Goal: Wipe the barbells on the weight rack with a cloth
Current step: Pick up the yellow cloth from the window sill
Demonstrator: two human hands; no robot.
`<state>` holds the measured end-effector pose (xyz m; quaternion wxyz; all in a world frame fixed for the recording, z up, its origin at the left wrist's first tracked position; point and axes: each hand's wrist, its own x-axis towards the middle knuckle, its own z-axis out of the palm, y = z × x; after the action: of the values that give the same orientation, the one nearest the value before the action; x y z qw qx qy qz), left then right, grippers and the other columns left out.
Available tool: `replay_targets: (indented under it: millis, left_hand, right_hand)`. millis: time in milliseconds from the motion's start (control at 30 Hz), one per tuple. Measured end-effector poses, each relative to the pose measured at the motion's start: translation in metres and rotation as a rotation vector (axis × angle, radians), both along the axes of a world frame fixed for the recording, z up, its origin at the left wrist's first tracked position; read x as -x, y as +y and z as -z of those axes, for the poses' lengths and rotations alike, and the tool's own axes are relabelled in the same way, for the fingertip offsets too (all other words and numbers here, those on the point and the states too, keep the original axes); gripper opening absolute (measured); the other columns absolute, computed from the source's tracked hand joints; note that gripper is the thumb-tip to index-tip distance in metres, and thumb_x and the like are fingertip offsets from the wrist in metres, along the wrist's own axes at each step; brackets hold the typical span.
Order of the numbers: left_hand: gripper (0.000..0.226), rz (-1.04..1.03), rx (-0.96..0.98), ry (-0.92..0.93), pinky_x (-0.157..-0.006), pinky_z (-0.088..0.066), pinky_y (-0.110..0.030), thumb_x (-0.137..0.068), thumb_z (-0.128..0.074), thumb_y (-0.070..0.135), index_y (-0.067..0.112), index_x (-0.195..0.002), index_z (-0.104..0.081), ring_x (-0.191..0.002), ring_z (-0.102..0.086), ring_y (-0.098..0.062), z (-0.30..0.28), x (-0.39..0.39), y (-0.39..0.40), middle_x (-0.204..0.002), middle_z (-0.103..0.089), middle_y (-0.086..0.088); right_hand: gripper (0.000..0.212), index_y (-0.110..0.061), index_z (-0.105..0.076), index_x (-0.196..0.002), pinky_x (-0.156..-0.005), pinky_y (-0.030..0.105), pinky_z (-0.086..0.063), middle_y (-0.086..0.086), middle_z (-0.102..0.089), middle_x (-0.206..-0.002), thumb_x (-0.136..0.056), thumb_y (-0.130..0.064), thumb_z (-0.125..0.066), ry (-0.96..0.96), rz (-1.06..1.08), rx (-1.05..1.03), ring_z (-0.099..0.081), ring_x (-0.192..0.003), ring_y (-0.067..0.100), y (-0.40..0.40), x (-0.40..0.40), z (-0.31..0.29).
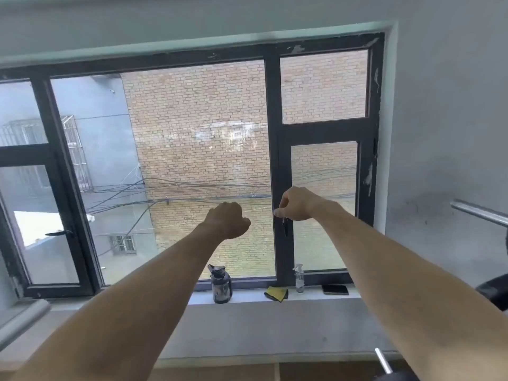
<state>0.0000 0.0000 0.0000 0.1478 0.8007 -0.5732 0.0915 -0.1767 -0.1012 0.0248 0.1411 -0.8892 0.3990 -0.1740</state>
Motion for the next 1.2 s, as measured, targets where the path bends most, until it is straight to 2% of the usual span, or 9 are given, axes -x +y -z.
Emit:
replay_targets:
  millis: [300,467,533,600,700,867,967,1067,1200]
  left_hand:
    - [0.022,0.106,-0.035,0.219,-0.069,-0.045,-0.030,-0.094,-0.053,0.021,0.007,-0.098,-0.069,-0.083,-0.063,-0.024,0.084,0.000,-0.070,-0.094,-0.071,-0.007]
    - [0.027,0.074,-0.250,0.318,-0.061,-0.033,-0.029,-0.093,-0.051,0.021,0.016,-0.066,-0.049,-0.067,-0.047,-0.019,0.153,-0.025,-0.123,-0.068,-0.052,0.000]
    - [0.032,0.081,-0.310,0.341,-0.058,-0.025,-0.031,-0.091,-0.048,0.021,0.016,-0.060,-0.038,-0.059,-0.033,-0.018,0.181,-0.040,-0.148,-0.061,-0.039,-0.001]
    - [0.030,0.092,-0.353,0.383,-0.058,-0.028,-0.033,-0.085,-0.048,0.023,0.015,-0.058,-0.040,-0.060,-0.036,-0.023,0.212,-0.057,-0.178,-0.062,-0.041,-0.005]
    - [0.020,0.096,-0.453,0.431,-0.064,-0.038,-0.032,-0.087,-0.052,0.025,0.013,-0.072,-0.057,-0.070,-0.050,-0.025,0.261,-0.083,-0.231,-0.075,-0.053,-0.007]
    - [0.024,0.087,-0.464,0.598,-0.088,-0.053,-0.037,-0.093,-0.055,0.024,0.008,-0.107,-0.065,-0.099,-0.063,-0.027,0.339,-0.132,-0.330,-0.106,-0.067,-0.010]
    - [0.033,0.046,-0.504,0.701,-0.097,-0.050,-0.038,-0.094,-0.055,0.026,0.009,-0.122,-0.059,-0.109,-0.061,-0.028,0.386,-0.161,-0.382,-0.120,-0.065,-0.011]
    - [0.038,-0.001,-0.550,0.782,-0.098,-0.048,-0.034,-0.095,-0.055,0.026,0.009,-0.129,-0.057,-0.114,-0.060,-0.026,0.427,-0.182,-0.422,-0.126,-0.063,-0.010]
    - [0.032,-0.132,-0.588,0.952,-0.096,-0.048,-0.033,-0.096,-0.057,0.025,0.008,-0.123,-0.059,-0.112,-0.060,-0.025,0.477,-0.204,-0.471,-0.120,-0.064,-0.009]
  right_hand:
    - [0.024,-0.016,-0.061,-0.109,-0.077,0.029,-0.046,0.005,-0.066,-0.103,-0.095,-0.035,-0.063,-0.056,-0.030,-0.051,-0.063,-0.093,0.022,-0.068,0.013,0.070]
    - [0.025,-0.014,-0.065,-0.105,-0.072,0.026,-0.045,0.006,-0.068,-0.104,-0.096,-0.037,-0.062,0.085,-0.076,-0.236,-0.064,-0.093,0.021,-0.130,-0.011,0.124]
    - [0.027,-0.013,-0.068,-0.104,-0.068,0.024,-0.046,0.006,-0.069,-0.104,-0.095,-0.039,-0.063,0.125,-0.063,-0.309,-0.064,-0.094,0.020,-0.159,-0.027,0.150]
    - [0.025,-0.015,-0.068,-0.101,-0.071,0.026,-0.050,0.006,-0.069,-0.105,-0.094,-0.039,-0.063,0.165,-0.062,-0.365,-0.064,-0.095,0.020,-0.191,-0.045,0.181]
    - [0.019,-0.021,-0.065,-0.093,-0.086,0.036,-0.054,0.009,-0.069,-0.106,-0.094,-0.040,-0.062,0.245,-0.067,-0.461,-0.065,-0.095,0.019,-0.239,-0.076,0.235]
    - [0.025,-0.013,-0.068,-0.095,-0.078,0.035,-0.056,0.006,-0.072,-0.091,-0.095,-0.037,-0.061,0.322,-0.029,-0.547,-0.070,-0.084,0.018,-0.330,-0.134,0.324]
    - [0.033,-0.004,-0.069,-0.098,-0.072,0.033,-0.048,0.012,-0.071,-0.089,-0.095,-0.036,-0.060,0.357,0.008,-0.618,-0.067,-0.085,0.028,-0.384,-0.168,0.376]
    - [0.020,-0.016,-0.068,-0.097,-0.074,0.028,-0.047,-0.003,-0.067,-0.088,-0.092,-0.035,-0.062,0.373,0.000,-0.710,-0.064,-0.087,0.018,-0.424,-0.192,0.422]
    - [0.019,-0.019,-0.068,-0.104,-0.078,0.028,-0.049,-0.002,-0.067,-0.097,-0.093,-0.033,-0.061,0.312,0.053,-0.783,-0.062,-0.089,0.015,-0.473,-0.215,0.480]
